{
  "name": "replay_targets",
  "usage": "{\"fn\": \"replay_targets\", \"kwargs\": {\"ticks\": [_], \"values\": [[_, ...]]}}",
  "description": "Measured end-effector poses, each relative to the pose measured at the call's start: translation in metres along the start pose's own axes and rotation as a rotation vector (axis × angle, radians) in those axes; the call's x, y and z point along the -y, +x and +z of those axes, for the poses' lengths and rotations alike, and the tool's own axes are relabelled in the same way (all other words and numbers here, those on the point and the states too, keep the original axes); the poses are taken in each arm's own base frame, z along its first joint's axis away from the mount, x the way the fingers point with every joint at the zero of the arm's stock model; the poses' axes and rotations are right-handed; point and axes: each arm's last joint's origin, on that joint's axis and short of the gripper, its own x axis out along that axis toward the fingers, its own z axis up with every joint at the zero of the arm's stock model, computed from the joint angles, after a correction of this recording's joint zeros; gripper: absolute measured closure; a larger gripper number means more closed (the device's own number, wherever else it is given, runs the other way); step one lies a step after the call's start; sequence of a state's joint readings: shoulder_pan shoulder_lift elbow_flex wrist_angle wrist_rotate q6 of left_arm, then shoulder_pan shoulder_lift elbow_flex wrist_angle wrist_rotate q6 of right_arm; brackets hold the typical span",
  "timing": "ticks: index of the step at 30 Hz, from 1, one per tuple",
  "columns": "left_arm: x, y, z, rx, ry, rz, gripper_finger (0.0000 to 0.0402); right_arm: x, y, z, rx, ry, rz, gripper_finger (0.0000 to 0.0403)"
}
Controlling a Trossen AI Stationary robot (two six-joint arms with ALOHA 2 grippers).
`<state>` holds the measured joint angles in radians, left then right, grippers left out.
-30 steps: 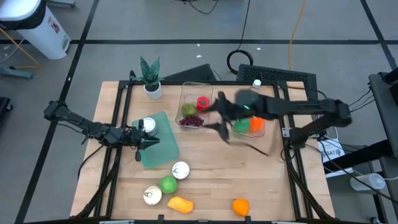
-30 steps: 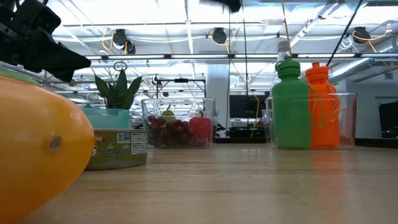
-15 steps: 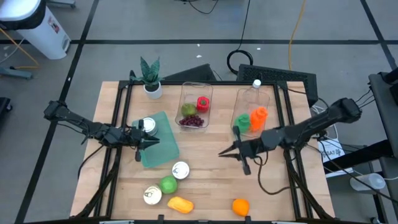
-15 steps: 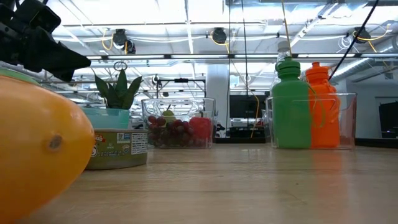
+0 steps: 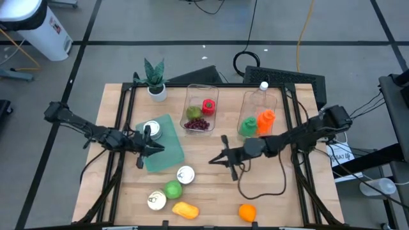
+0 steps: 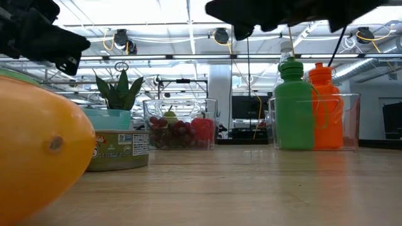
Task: Pick & Place Food Item
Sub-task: Put the green tuna can into the green bin
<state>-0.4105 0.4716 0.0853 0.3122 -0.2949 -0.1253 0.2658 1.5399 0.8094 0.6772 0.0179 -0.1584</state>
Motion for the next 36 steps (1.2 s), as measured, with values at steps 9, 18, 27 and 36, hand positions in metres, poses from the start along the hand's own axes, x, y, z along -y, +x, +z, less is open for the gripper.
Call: {"fn": "replay_targets", "kwargs": {"ticks": [9, 18, 27, 36], "values": [[0.016, 0.028, 0.011, -0.145, 0.023, 0.004, 0.0352, -0.001, 0.044, -0.007, -0.099, 0.007, 0.031, 0.0402], [0.061, 0.077, 0.018, -0.405, 0.189, -0.106, 0.0352, 0.0, 0.033, -0.001, -0.087, 0.045, 0.027, 0.0399], [0.077, 0.121, 0.036, -0.528, 0.001, -0.084, 0.0352, 0.002, 0.028, 0.001, -0.081, 0.042, -0.005, 0.0399], [0.076, 0.155, 0.019, -0.716, -0.053, -0.047, 0.0352, 0.001, 0.028, 0.003, -0.068, 0.041, -0.004, 0.0399]]}}
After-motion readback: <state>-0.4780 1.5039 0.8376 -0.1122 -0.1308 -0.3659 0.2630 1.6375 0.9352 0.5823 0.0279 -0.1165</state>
